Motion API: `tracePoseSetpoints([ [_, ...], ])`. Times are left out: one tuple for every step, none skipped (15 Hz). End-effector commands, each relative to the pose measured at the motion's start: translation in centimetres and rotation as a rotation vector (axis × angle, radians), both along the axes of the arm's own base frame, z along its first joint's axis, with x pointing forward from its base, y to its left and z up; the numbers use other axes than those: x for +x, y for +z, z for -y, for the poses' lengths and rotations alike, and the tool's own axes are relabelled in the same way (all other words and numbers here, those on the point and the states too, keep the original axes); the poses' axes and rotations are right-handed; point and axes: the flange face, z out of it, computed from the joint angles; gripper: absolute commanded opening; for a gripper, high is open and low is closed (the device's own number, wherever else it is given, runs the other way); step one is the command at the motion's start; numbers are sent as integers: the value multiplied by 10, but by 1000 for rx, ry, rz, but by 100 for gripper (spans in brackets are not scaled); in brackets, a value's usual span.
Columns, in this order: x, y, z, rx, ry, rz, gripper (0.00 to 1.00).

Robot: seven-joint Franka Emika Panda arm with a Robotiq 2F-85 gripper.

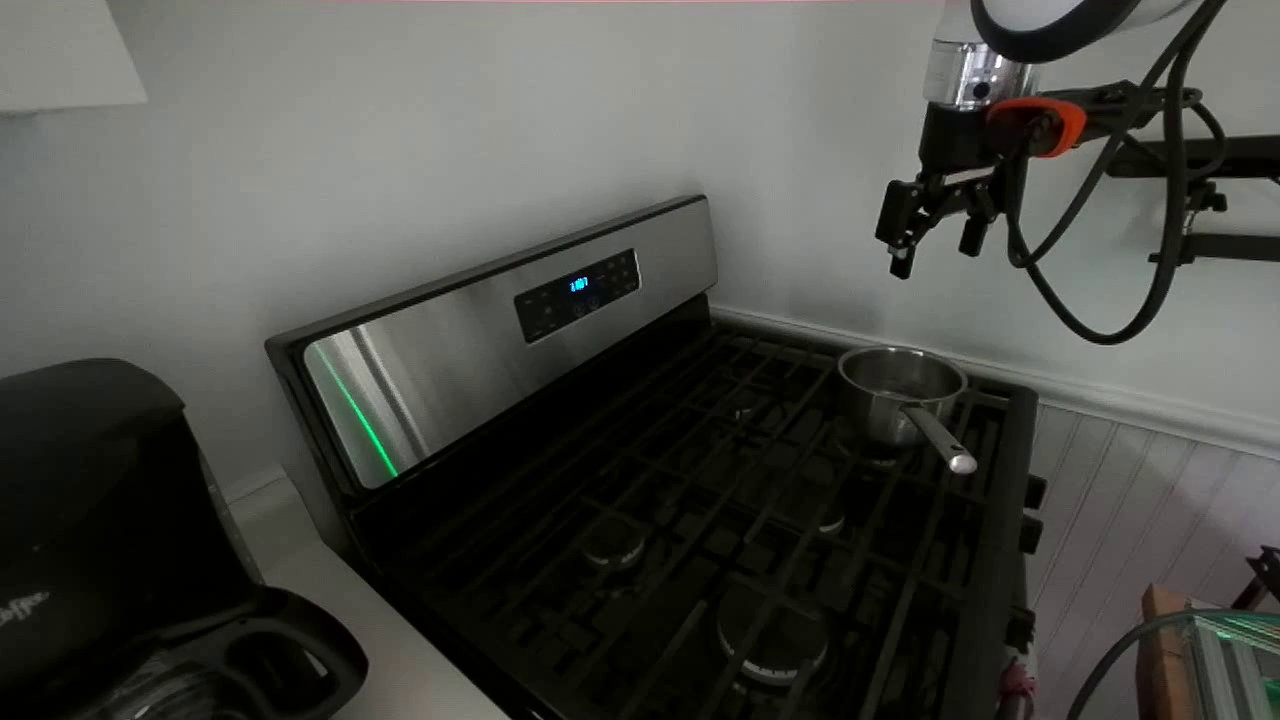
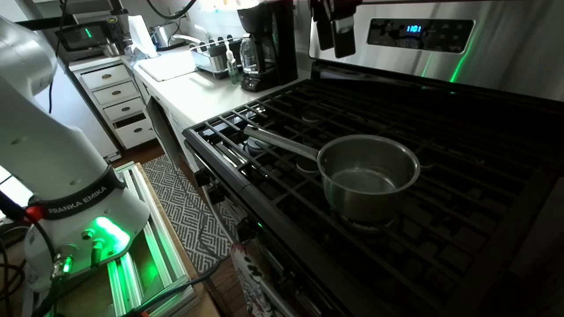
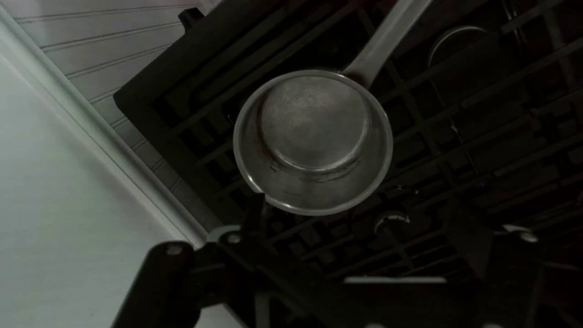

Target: Remove the pot from the rear right stove plate and put it on the front right stove plate

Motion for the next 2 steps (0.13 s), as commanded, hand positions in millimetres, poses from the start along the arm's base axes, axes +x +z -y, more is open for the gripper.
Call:
tracePoseSetpoints([
  [0, 0, 0, 0, 0, -1, 100],
  [0, 0, 0, 0, 0, -1, 100],
])
